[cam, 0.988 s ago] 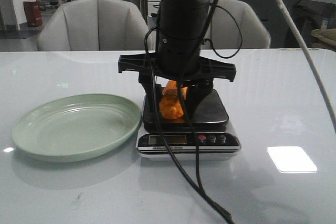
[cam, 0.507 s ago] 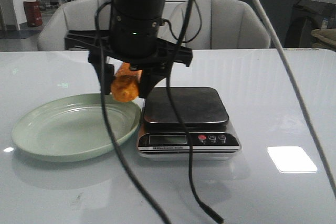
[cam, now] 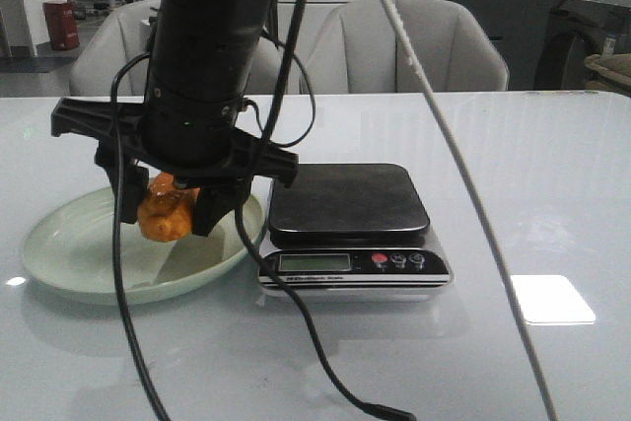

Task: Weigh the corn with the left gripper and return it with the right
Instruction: 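Carry the corn with the right gripper back over the green plate, then open the right gripper to release the corn onto the plate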

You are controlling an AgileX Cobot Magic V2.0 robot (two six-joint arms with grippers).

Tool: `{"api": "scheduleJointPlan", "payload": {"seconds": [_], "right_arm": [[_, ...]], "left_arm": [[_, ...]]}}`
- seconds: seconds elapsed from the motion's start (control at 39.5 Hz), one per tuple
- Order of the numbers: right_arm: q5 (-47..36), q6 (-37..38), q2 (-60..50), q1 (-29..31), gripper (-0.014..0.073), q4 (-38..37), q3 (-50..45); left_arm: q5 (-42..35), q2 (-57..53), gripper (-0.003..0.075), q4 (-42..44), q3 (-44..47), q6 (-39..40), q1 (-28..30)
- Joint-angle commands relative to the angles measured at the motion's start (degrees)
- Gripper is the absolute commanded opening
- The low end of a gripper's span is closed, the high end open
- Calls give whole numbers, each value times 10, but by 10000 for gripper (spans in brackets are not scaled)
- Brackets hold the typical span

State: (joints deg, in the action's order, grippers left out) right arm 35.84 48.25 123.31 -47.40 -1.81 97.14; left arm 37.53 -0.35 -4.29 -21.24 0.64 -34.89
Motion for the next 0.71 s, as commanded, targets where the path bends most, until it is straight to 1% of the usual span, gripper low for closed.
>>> {"api": "scheduleJointPlan", "payload": {"seconds": [0.0,0.08,0.15,0.18,0.35,0.46,0.51,0.58,0.68], "right_arm": [[-27,-4,-25,-5,439,1,31],[-20,-4,-18,-5,534,1,37],[-13,-4,-16,-5,600,1,40],[-12,-4,-16,-5,607,1,40],[23,-4,-22,1,610,-1,59],[64,-16,-31,10,610,-1,78],[96,-36,-40,16,610,-1,86],[133,-85,-55,28,610,10,92],[178,-173,-79,52,610,49,92]], "left_arm": [[-48,-10,113,-1,-15,1,-5],[-48,-10,113,-1,-15,1,-5],[-48,-10,113,-1,-15,1,-5],[-48,-10,113,-1,-15,1,-5],[-48,-10,113,-1,-15,1,-5],[-48,-10,113,-1,-15,1,-5],[-48,-10,113,-1,-15,1,-5],[-48,-10,113,-1,-15,1,-5],[-48,-10,113,-1,-15,1,-5]]}}
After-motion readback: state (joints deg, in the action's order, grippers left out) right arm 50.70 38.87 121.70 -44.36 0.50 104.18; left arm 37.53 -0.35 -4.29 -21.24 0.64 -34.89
